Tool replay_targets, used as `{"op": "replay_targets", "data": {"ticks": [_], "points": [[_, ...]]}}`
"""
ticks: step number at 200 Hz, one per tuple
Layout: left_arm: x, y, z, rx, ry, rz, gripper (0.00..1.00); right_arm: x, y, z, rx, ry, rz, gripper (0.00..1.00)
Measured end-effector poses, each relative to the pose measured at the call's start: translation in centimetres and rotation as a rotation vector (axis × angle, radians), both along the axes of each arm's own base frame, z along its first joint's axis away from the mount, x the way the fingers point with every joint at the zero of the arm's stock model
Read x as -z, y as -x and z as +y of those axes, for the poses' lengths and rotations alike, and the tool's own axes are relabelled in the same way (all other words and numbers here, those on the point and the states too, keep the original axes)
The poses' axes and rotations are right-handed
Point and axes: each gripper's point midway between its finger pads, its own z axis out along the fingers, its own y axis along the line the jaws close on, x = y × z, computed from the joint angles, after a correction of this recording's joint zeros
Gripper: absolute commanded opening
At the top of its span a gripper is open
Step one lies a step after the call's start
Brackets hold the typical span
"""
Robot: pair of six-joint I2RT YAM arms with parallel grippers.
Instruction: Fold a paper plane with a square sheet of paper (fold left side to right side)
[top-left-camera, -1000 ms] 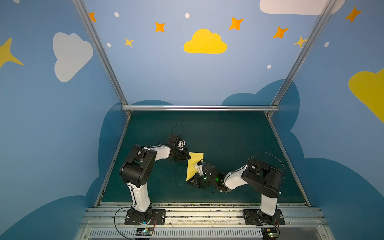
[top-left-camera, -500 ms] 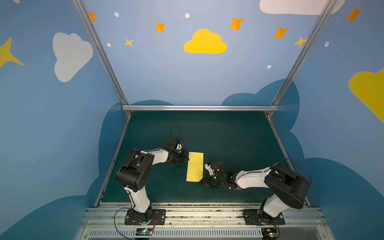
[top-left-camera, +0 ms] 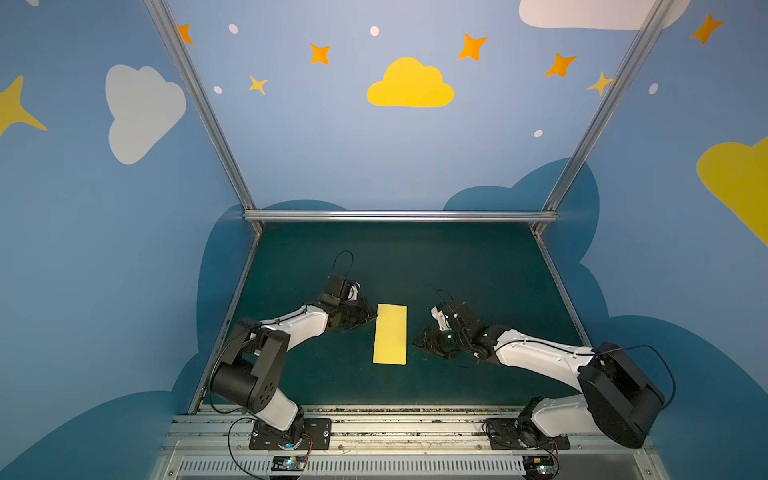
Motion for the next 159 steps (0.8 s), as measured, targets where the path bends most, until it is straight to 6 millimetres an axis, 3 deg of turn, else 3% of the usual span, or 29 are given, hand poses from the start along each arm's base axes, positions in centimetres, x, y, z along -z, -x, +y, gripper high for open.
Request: {"op": "replay_targets", "data": {"ticks": [26, 82, 116, 159], "points": [[-0.9, 1.3, 0.5, 0.001, 0.007, -0.021, 0.29, 0.5, 0.8, 0.3, -0.016, -0.002, 0.018, 0.47], [2.3, 7.0, 1.7, 0.010, 0.003, 0.092, 0.36, 1.7, 1.7, 1.5, -0.037, -0.007, 0.048, 0.47], [3.2, 9.2, 1.0, 0.035, 0.008, 0.129, 0.37, 2.5, 1.5, 1.7, -0.030, -0.003, 0.058, 0.47], [3.7, 10.6, -0.4, 0.074, 0.005, 0.129, 0.37, 2.8, 1.2, 1.4, -0.018, -0.007, 0.055, 0.47]]}}
